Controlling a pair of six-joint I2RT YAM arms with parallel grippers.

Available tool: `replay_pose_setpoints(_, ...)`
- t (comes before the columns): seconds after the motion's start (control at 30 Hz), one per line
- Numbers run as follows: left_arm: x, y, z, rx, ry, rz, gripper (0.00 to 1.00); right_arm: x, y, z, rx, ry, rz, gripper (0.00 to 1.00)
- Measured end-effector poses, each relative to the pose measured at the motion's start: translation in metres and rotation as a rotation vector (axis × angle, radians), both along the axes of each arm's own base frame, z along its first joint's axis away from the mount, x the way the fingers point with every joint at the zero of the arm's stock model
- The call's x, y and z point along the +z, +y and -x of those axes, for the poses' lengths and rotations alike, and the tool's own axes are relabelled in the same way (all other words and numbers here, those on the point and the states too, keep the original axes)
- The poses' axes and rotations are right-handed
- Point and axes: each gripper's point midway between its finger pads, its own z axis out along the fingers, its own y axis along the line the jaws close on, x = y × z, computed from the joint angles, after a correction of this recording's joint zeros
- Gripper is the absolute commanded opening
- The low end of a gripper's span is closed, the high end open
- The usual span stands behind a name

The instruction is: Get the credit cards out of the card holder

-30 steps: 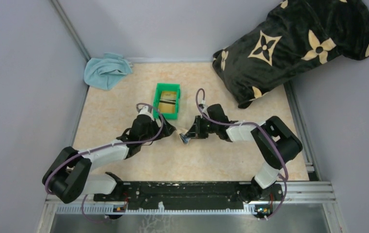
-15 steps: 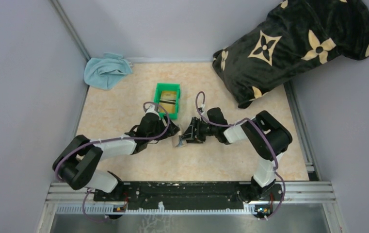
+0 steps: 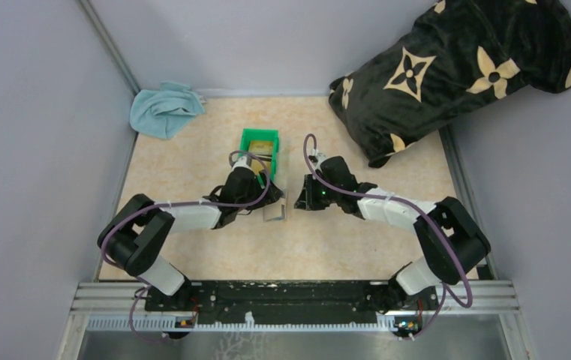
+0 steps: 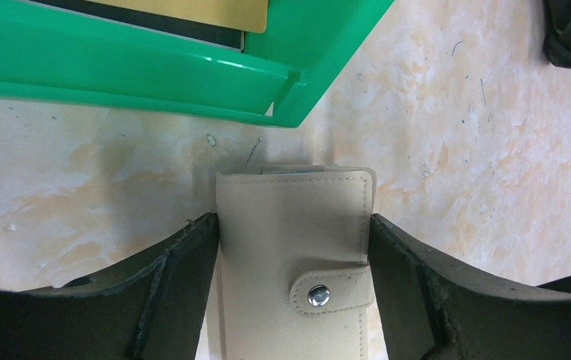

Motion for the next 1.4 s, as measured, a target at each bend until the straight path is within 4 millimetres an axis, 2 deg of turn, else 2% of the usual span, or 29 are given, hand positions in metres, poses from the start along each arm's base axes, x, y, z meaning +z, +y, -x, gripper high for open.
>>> replay_pose_setpoints(0.13, 0.001, 0.003, 0.004, -0.002, -0.001, -0.002, 0.8, -0.006, -0.008, -0.002, -0.019, -0.005, 0.049, 0.0)
replay_pose_setpoints(0.3, 0.0, 0.005, 0.007, -0.007, 0.005, -0.015, 0.85, -0.006, -0.003, -0.003, -0.01, -0.001, 0.054, 0.0)
replay_pose_setpoints(0.4, 0.002, 0.005, 0.007, -0.008, 0.004, -0.013, 0.98, 0.008, 0.013, -0.005, 0.027, -0.039, 0.033, 0.0)
replay_pose_setpoints(0.43, 0.004, 0.005, 0.008, -0.009, 0.002, -0.01, 0.99, 0.015, 0.021, -0.004, 0.048, -0.057, 0.023, 0.0)
replay_pose_setpoints(0.53, 0.008, 0.008, 0.012, -0.01, -0.003, -0.002, 0.99, 0.033, 0.044, 0.001, 0.113, -0.103, -0.01, 0.0)
replay_pose_setpoints(0.67, 0.018, 0.021, 0.019, 0.015, -0.028, 0.001, 0.98, 0.026, 0.055, 0.004, 0.133, -0.086, -0.029, 0.0)
replay_pose_setpoints(0.73, 0.03, 0.024, 0.017, 0.033, -0.058, 0.009, 0.93, 0.016, 0.059, 0.002, 0.132, -0.063, -0.034, 0.0)
replay_pose_setpoints(0.8, 0.038, 0.027, 0.015, 0.049, -0.08, 0.012, 0.81, 0.0, 0.062, 0.002, 0.127, -0.026, -0.025, 0.0)
replay_pose_setpoints(0.9, 0.039, 0.032, 0.016, 0.067, -0.086, 0.002, 0.55, -0.032, 0.061, 0.004, 0.116, 0.044, 0.009, 0.0)
replay_pose_setpoints(0.97, 0.034, 0.035, 0.019, 0.069, -0.076, -0.01, 0.21, -0.049, 0.057, 0.009, 0.1, 0.09, 0.023, 0.0)
replay_pose_setpoints(1.0, 0.031, 0.037, 0.022, 0.068, -0.068, -0.013, 0.04, -0.049, 0.057, 0.008, 0.095, 0.091, 0.012, 0.0)
replay_pose_setpoints(1.03, 0.028, 0.038, 0.024, 0.068, -0.061, -0.014, 0.0, -0.048, 0.057, 0.007, 0.091, 0.086, 0.009, 0.0)
replay_pose_setpoints(1.17, 0.019, 0.035, 0.035, -0.002, -0.057, -0.018, 0.0, -0.046, 0.054, 0.007, 0.078, 0.076, 0.004, 0.0)
replay_pose_setpoints(1.4, 0.02, 0.019, 0.046, -0.113, -0.073, 0.038, 0.0, -0.027, 0.053, 0.007, 0.08, 0.046, -0.01, 0.0)
